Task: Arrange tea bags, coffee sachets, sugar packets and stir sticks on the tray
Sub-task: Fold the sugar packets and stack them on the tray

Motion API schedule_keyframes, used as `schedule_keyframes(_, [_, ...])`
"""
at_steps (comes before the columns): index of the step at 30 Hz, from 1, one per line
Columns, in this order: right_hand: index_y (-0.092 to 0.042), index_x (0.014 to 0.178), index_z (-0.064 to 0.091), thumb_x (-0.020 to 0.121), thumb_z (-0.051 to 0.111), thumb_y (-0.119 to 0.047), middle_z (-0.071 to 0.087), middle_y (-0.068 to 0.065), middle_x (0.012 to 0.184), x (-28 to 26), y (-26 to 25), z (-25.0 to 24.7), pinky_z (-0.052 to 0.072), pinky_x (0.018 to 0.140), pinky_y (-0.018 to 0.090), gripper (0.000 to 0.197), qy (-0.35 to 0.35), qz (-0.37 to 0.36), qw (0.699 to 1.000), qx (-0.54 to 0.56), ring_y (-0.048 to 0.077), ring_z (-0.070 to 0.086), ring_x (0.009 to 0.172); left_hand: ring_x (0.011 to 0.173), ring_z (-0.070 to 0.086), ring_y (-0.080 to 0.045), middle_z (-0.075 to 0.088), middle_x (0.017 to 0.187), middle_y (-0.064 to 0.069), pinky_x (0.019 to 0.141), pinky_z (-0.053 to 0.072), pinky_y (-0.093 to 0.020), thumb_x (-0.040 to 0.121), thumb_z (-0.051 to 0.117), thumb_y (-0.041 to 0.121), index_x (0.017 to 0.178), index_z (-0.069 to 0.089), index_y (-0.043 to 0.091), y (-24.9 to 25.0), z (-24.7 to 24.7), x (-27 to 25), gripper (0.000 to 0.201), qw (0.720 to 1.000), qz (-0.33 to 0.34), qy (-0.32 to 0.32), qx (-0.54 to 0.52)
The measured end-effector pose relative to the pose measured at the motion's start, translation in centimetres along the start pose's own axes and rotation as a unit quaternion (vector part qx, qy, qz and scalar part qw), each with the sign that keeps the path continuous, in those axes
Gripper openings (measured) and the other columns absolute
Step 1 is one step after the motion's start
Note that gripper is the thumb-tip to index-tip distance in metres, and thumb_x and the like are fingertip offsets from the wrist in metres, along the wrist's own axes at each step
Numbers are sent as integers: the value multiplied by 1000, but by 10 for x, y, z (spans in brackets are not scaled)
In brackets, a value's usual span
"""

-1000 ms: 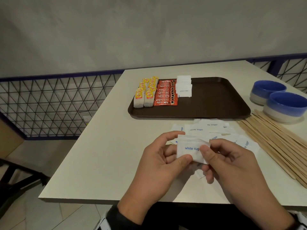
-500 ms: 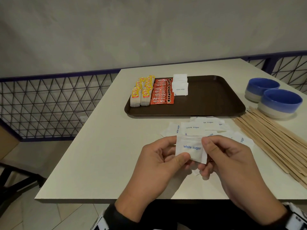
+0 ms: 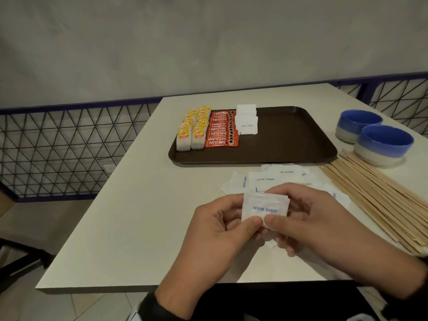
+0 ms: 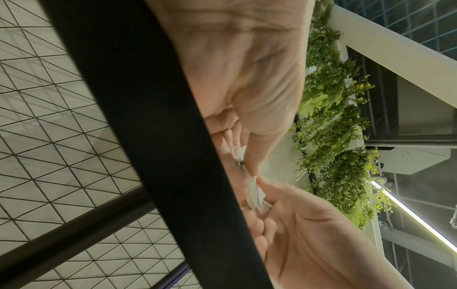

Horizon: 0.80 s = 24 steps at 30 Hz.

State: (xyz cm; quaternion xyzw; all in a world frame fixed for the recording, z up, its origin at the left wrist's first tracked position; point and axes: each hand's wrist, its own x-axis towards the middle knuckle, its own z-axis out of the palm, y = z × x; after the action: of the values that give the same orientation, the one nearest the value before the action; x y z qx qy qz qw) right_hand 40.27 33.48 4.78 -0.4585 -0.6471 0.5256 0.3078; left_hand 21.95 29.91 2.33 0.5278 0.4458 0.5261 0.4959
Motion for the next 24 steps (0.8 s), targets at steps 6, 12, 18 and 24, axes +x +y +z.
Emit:
schedule_keyframes(6, [-32,90,76,91,74,-30,74,-13,88,30,-52,-36,63,74,37,3,-135,2,944,-302,12,71,81,93,76,-19,79,100,0,89,59,-37,87,73,-1,120,69,29,-1,3,1,45,999,-2,34,19])
schedule_keyframes(12, [-14,94,75,92,73,-17,77,2,81,122,-85,-73,56,65,27,4,-79,28,946,-315,11,67,67,90,72,-31,76,98,-8,90,59,-49,81,79,-3,110,71,27,-10,0,8,42,995,0,91,-37])
schedule_keyframes(18, [-6,95,71,93,72,-7,75,13,81,228,-61,-89,57,57,26,3,5,64,936,-347,14,68,64,76,72,-26,75,84,-12,68,54,-17,69,74,10,84,76,26,-15,3,12,22,996,20,83,-22])
schedule_keyframes(24, [0,103,69,93,70,-3,76,20,96,275,-47,-81,65,72,36,10,6,81,927,-367,29,77,85,64,69,-12,76,75,-9,64,52,-13,67,73,13,73,75,26,-19,0,19,14,999,18,51,-1])
